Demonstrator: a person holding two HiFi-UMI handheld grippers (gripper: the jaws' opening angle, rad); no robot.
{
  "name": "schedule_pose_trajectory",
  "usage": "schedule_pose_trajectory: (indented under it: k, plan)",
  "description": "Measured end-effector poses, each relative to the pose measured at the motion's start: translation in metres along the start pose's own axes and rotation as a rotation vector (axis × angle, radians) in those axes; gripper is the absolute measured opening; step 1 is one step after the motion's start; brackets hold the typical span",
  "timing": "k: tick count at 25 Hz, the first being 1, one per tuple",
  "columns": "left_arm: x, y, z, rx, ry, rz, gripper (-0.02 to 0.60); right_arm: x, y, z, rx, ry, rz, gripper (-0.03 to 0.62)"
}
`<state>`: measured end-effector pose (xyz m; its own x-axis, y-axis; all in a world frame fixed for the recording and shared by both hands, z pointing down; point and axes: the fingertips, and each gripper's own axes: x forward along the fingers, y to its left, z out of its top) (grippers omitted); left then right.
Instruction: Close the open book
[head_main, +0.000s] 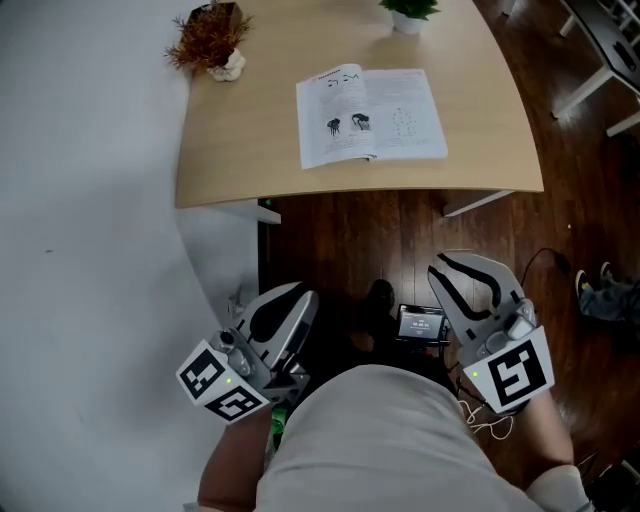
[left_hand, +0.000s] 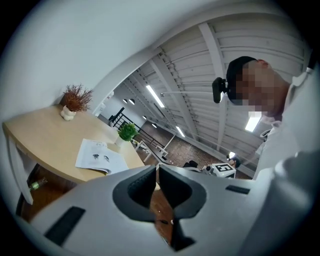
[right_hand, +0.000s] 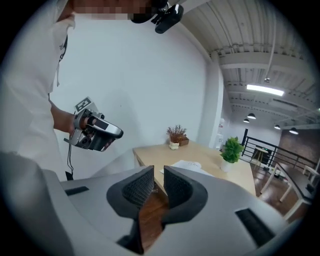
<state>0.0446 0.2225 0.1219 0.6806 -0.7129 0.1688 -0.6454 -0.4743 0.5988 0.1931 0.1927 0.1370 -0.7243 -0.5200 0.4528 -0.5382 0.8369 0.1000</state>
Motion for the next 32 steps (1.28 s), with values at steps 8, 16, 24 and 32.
schedule_pose_trajectory:
  k: [8,16,24,32]
  plan:
    - [0.023,0.041,0.011,-0.038,0.003,0.023,-0.003,0.05,-0.011,0.004,-0.051,0.03,0.078,0.043]
    - [0.044,0.096,0.038,-0.033,0.049,-0.046,-0.003,0.109,-0.029,0.012,-0.042,0.098,0.041,0.043]
    - [0.054,0.15,0.058,-0.029,0.122,-0.114,-0.003,0.161,-0.032,0.018,-0.037,0.169,-0.006,0.043]
    - [0.066,0.182,0.044,-0.04,0.174,-0.093,0.063,0.198,-0.036,-0.003,-0.089,0.241,0.029,0.043]
